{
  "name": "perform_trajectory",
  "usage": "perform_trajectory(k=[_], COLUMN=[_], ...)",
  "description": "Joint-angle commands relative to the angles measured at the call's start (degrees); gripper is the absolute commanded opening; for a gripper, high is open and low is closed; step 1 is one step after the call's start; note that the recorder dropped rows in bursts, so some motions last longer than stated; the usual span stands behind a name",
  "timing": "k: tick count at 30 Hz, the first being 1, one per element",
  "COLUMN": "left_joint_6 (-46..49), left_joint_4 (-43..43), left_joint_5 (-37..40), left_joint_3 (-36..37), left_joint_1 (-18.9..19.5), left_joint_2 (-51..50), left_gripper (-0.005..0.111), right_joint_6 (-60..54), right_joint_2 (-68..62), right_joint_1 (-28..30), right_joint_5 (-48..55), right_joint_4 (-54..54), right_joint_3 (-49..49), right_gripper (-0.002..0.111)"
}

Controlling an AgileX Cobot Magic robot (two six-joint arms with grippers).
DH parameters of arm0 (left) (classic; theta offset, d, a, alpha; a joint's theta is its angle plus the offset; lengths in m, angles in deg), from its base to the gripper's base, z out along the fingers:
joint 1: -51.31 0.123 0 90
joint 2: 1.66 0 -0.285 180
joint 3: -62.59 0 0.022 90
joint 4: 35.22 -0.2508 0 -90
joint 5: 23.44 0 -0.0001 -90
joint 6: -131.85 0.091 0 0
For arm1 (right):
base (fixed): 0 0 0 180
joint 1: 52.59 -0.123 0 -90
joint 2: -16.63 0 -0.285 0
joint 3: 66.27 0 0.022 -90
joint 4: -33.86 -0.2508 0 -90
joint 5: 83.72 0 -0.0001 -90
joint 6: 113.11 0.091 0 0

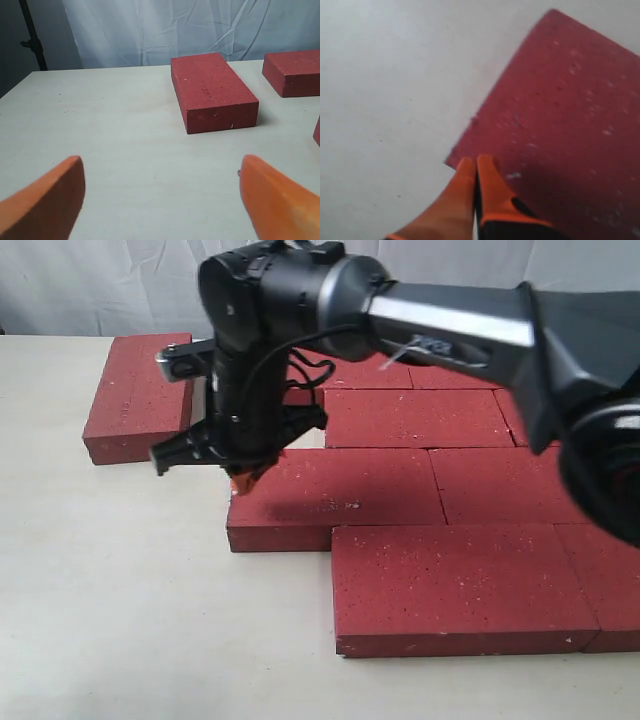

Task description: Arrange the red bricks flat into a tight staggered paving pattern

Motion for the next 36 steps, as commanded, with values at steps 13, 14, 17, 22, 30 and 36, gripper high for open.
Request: perform_trajectory(k=[13,14,17,22,30,36], left_joint_6=[-0.1,-0.1,-0.1,-0.1,-0.1,-0.1], left_joint_4=[0.4,0.4,0.4,0.4,0.4,0.3], left_joint_5=[-0.7,-0.7,-0.7,-0.7,-0.7,-0.7], left_joint_3=[0.1,0.1,0.1,0.1,0.1,0.1], left_joint_1=[0.0,0.0,0.0,0.0,0.0,0.0], left_joint_2=[0.2,0.2,0.2,0.2,0.2,0.2], left_gripper=[0.079,0.079,0.079,0.079,0.079,0.079], right_joint_6=[-8.5,-8.8,-9.4,-9.4,-9.4,-9.4], right_joint_2=[41.4,42.8,47.4,49.2,49.2,49.2], right_joint_1=[30.8,32.3,36.5,36.6,36.6,36.6], right_joint_5=[-26.7,-26.6,-24.4,-24.4,-23.8,-24.3], right_joint_4=[-5.2,-5.6,-5.8,-5.7,-6.1,-6.1], right_joint_3=[-52.5,-53.4,-55.1,-55.1,-55.1,-55.1], right_gripper=[-0.001,-0.001,-0.001,-0.001,-0.001,-0.001])
